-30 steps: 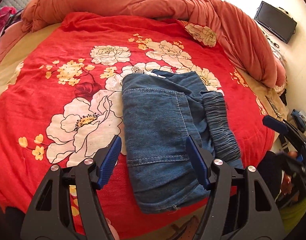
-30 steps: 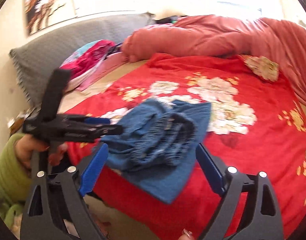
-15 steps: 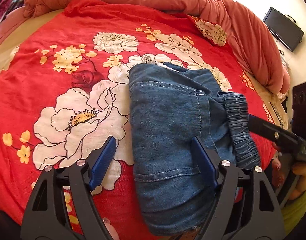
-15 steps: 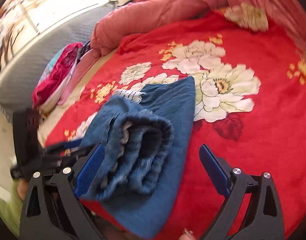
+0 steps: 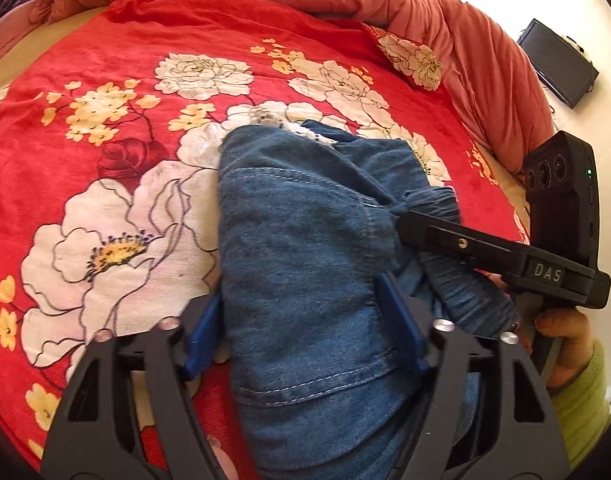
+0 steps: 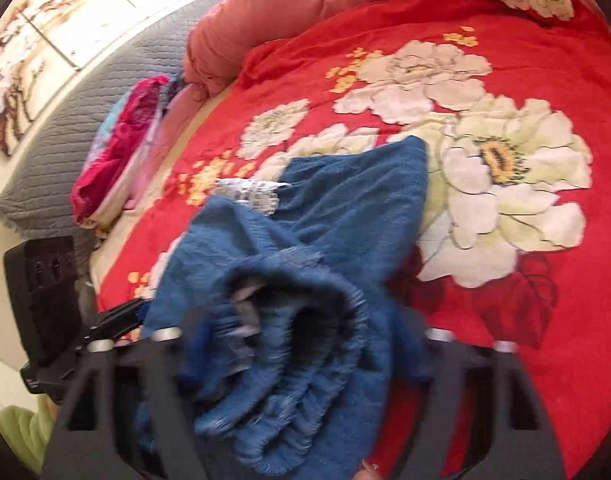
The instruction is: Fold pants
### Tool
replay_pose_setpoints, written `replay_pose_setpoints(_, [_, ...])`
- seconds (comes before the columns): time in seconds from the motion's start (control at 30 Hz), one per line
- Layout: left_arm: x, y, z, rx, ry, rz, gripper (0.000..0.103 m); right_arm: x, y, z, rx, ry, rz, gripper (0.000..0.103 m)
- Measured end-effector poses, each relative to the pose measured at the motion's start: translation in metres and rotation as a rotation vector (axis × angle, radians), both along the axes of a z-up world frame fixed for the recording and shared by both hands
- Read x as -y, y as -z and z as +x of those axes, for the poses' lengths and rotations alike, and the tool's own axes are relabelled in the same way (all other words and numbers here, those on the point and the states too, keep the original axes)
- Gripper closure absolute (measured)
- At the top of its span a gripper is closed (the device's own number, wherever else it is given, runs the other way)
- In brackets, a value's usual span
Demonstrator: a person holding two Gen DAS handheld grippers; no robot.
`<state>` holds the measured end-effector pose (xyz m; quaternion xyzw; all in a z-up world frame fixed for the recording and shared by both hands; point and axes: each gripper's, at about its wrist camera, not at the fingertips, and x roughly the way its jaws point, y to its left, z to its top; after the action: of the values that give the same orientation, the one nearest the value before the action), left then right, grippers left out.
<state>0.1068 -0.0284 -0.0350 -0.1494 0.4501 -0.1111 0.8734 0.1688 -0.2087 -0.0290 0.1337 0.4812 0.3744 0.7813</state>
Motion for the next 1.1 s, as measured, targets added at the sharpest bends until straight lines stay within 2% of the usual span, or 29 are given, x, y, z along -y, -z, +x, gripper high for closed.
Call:
replay_pose_setpoints(0.07, [0.002,-0.003,0.000,0.009,0.002,0.006,0.053,0.001,-0.005,-0.007,0.059,0.002,-0.001,0.049])
replay_pose_setpoints(0.13, [0.005,-0.011,-0.003,0.034,0.008,0.012,0.056,0.001,-0.013,-0.013,0.103,0.005,0.005,0.051])
replay_pose_setpoints(0.23, [0.003,-0.024,-0.001,0.071,0.005,-0.014,0.057,-0.003,-0.037,-0.020,0.199,-0.010,0.010,0.053])
replay_pose_setpoints(0.33, [0.006,-0.040,0.013,0.122,0.007,0.015,0.057,-0.008,-0.057,-0.014,0.295,-0.009,-0.014,0.053])
replay_pose_setpoints(0.43, [0.006,-0.050,0.034,0.151,0.002,0.025,0.057,-0.009,-0.066,0.008,0.340,0.016,-0.014,0.053])
replay_pose_setpoints(0.57, [0.009,-0.055,0.061,0.185,-0.003,0.067,0.057,-0.009,-0.066,0.037,0.359,0.049,-0.019,0.053])
replay_pose_setpoints(0.7, [0.013,-0.048,0.082,0.171,-0.006,0.097,0.057,-0.015,-0.056,0.062,0.360,0.064,-0.080,0.052])
replay_pose_setpoints(0.93, [0.004,-0.019,0.097,0.100,-0.035,0.097,0.057,-0.013,-0.020,0.085,0.229,0.119,-0.182,0.044])
replay_pose_setpoints(1.03, [0.002,-0.017,0.096,0.092,-0.037,0.092,0.056,-0.012,-0.016,0.085,0.219,0.133,-0.219,0.037])
replay_pose_setpoints(1.1, [0.003,-0.019,0.094,0.096,-0.035,0.109,0.056,-0.012,-0.014,0.084,0.224,0.143,-0.245,0.027])
